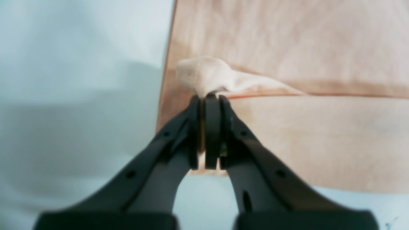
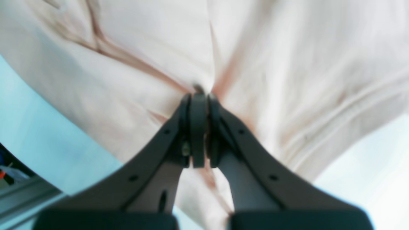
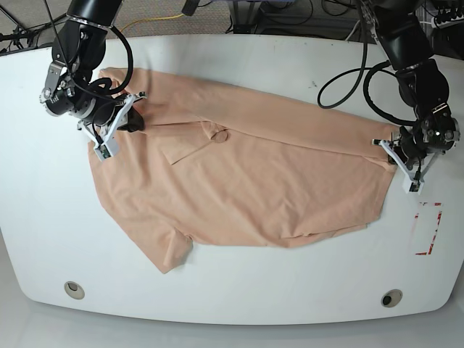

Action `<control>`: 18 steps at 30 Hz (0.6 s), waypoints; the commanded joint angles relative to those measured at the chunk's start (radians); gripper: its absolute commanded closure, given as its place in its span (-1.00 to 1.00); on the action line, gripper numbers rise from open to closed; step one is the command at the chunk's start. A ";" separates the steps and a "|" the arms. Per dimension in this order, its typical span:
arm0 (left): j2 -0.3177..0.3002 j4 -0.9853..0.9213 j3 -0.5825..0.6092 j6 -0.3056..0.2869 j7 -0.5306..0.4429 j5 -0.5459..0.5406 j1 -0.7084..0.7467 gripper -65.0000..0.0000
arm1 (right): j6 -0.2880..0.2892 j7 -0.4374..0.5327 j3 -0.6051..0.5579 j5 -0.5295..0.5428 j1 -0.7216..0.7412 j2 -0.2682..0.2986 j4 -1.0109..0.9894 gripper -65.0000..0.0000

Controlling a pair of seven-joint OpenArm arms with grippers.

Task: Fold the T-shirt properly
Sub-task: 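Slide the left gripper's held corner along the shirt edge, then release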

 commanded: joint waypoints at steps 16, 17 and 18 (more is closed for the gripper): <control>-0.063 -0.210 0.122 0.005 -0.117 -0.008 -0.096 0.63 | 0.001 0.036 0.003 0.011 0.030 0.057 0.013 1.00; -0.063 -0.220 0.122 0.005 -0.128 -0.008 -0.096 0.47 | 0.001 0.037 0.003 0.004 0.030 0.062 0.013 1.00; -0.065 -0.225 0.122 0.005 -0.136 -0.008 -0.096 0.36 | 0.001 0.040 0.003 -0.009 0.030 0.063 0.015 1.00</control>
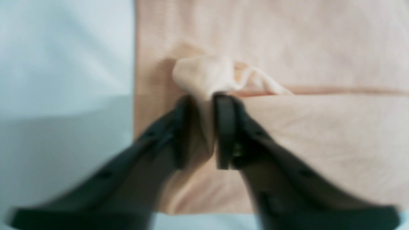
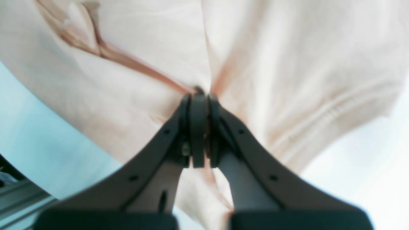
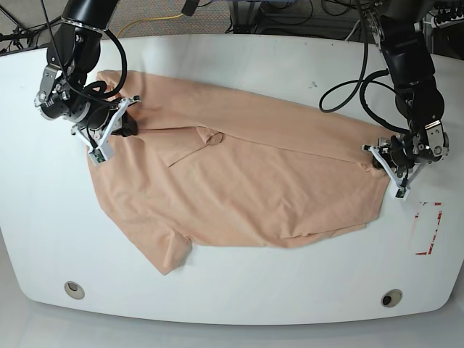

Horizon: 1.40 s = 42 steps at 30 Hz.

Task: Fold the T-shirt properly
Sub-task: 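Slide the left gripper's held corner along the shirt edge, then release, then regrasp the folded edge with both grippers and pull it taut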

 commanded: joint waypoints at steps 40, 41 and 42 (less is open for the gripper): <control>-0.118 0.234 -0.062 -0.099 -0.223 0.004 0.191 -0.21 | 0.002 0.066 0.196 -0.156 -0.215 -0.078 0.231 -0.57; -0.132 0.202 -0.060 -0.084 -0.252 0.004 0.191 -0.21 | 0.002 0.077 0.214 -0.156 -0.219 -0.078 0.228 -0.57; -0.136 0.177 -0.056 -0.075 -0.274 0.004 0.191 -0.21 | 0.002 0.086 0.223 -0.156 -0.221 -0.084 0.220 -0.57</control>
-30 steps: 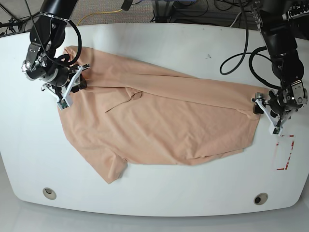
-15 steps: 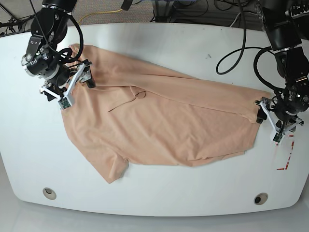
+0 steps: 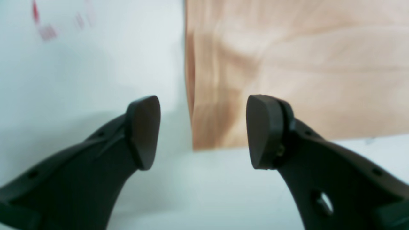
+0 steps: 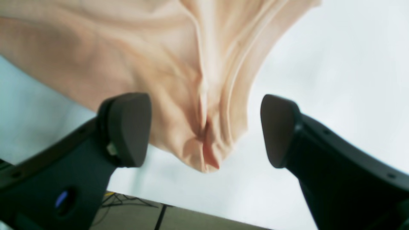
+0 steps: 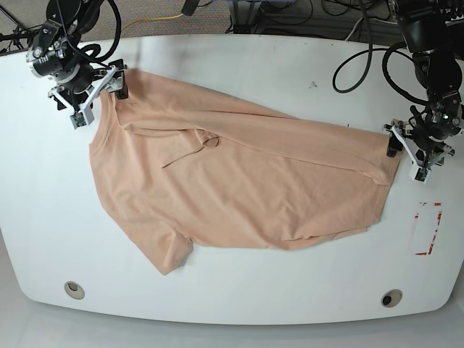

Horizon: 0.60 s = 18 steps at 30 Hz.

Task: Fold the T-shirt properly
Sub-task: 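Regrasp the folded edge with both grippers and pull it taut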

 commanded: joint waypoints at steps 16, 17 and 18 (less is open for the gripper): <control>-0.035 -0.239 0.056 0.021 -0.249 -0.018 -0.065 -0.21 | -0.001 0.063 0.112 0.002 -0.008 -0.044 -0.165 -0.57; -0.035 -0.245 0.056 0.021 -0.249 -0.018 -0.066 -0.21 | -0.001 0.063 0.112 0.002 -0.008 -0.050 -0.167 -0.57; -0.035 -0.256 0.056 0.021 -0.249 -0.019 -0.068 -0.21 | -0.001 0.063 0.112 0.002 -0.005 -0.059 -0.167 -0.57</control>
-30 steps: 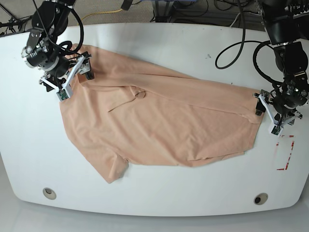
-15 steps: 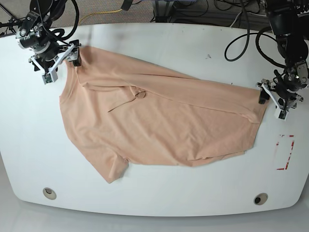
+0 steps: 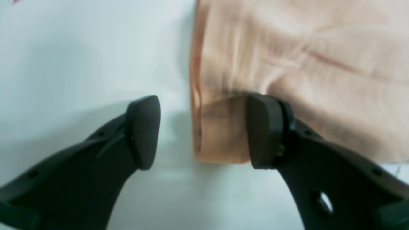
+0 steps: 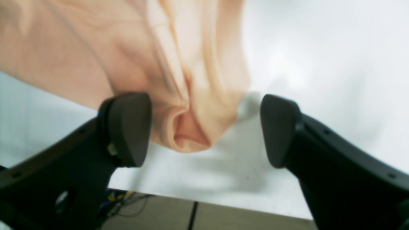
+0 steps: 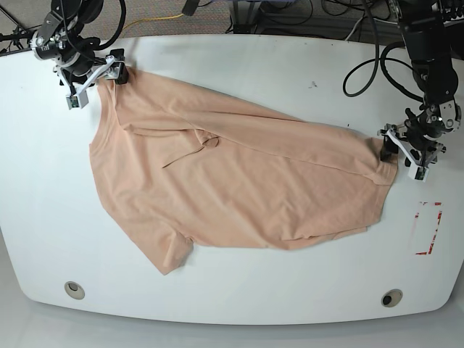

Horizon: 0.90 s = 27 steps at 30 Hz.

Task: Fold the T-shirt properly
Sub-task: 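Regrasp the folded edge with both grippers and pull it taut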

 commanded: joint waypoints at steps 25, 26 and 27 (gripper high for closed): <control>-0.041 0.274 -0.108 -0.007 0.154 -0.003 0.181 1.00 | -0.001 -0.059 -0.003 0.018 -0.033 0.126 -0.027 0.92; -0.041 0.307 -0.122 -0.007 0.174 -0.003 0.213 1.00 | -0.001 -0.061 -0.003 0.018 -0.043 0.135 -0.010 0.92; -0.039 0.344 -0.138 -0.007 0.193 -0.003 0.250 1.00 | -0.001 -0.062 -0.003 0.018 -0.057 0.146 0.012 0.92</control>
